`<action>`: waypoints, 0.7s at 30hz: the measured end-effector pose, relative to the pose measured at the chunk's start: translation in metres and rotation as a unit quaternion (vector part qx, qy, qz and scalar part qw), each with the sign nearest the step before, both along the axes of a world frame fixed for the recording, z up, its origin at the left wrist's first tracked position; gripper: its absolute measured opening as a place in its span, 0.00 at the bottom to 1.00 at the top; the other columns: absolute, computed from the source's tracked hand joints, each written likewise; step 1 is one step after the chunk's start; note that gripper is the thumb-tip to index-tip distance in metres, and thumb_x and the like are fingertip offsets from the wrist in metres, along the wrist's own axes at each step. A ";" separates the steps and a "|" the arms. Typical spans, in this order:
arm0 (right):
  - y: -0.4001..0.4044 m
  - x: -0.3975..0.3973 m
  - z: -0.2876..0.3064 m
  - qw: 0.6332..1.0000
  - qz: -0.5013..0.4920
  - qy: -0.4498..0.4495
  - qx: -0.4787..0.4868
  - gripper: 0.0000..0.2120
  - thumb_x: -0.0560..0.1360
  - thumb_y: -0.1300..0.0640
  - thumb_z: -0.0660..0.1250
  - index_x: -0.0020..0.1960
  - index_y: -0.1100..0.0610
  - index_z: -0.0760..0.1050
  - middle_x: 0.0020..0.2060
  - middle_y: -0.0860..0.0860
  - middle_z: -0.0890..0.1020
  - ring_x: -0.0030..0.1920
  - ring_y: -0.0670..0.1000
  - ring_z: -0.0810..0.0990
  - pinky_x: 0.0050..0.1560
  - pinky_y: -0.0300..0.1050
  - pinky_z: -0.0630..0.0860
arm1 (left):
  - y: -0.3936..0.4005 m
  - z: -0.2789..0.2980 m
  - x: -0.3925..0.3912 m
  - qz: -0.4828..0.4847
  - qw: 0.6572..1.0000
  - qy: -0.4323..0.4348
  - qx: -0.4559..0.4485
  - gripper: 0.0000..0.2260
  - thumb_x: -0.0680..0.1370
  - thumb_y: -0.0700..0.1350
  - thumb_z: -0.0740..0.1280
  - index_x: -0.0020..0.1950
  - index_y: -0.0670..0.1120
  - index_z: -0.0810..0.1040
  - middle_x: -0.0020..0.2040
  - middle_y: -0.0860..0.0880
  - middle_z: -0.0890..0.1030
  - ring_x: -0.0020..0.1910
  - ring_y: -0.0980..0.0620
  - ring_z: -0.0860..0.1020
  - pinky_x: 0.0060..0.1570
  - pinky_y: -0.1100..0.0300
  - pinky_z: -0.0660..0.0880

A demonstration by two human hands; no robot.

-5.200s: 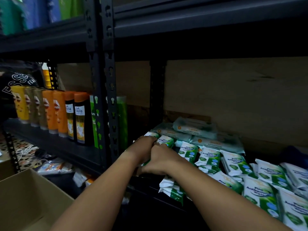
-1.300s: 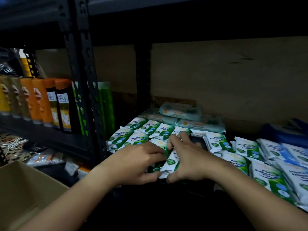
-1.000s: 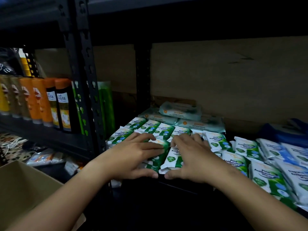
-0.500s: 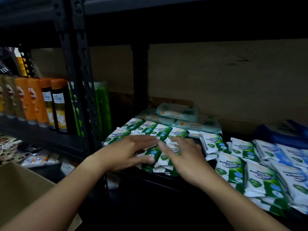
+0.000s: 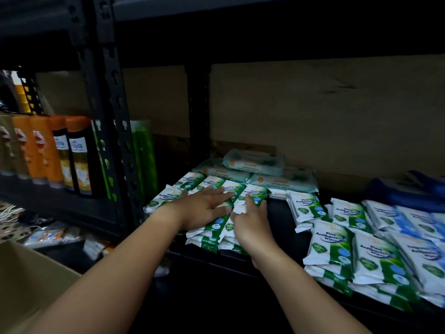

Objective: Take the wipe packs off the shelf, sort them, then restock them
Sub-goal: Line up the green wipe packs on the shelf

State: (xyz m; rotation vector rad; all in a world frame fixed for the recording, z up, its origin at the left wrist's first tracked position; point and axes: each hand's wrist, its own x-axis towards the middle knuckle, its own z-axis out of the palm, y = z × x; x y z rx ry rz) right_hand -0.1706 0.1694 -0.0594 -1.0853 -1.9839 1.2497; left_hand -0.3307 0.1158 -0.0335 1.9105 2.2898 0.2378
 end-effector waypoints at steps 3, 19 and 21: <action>-0.001 -0.002 0.000 1.000 -0.012 0.025 -0.004 0.31 0.83 0.53 0.61 0.82 0.48 0.52 0.81 0.53 0.39 0.81 0.56 0.43 0.79 0.58 0.51 | 0.003 -0.004 -0.008 -0.013 1.000 -0.001 0.014 0.35 0.71 0.79 0.46 0.78 0.71 0.52 0.82 0.61 0.52 0.81 0.58 0.47 0.75 0.33 0.47; 0.030 -0.003 -0.007 0.976 -0.056 0.195 -0.074 0.24 0.83 0.46 0.62 0.78 0.46 0.65 0.80 0.49 0.59 0.79 0.55 0.59 0.76 0.63 0.61 | -0.041 0.025 -0.016 -0.072 0.984 0.116 -0.111 0.49 0.62 0.78 0.69 0.69 0.81 0.36 0.81 0.60 0.36 0.81 0.49 0.39 0.74 0.30 0.51; 0.029 -0.005 -0.008 0.975 -0.066 0.198 -0.072 0.23 0.83 0.47 0.63 0.77 0.46 0.65 0.80 0.49 0.57 0.79 0.55 0.58 0.76 0.62 0.60 | -0.038 0.026 -0.018 -0.072 0.984 0.121 -0.112 0.48 0.63 0.77 0.69 0.70 0.81 0.36 0.81 0.60 0.37 0.81 0.51 0.41 0.75 0.32 0.54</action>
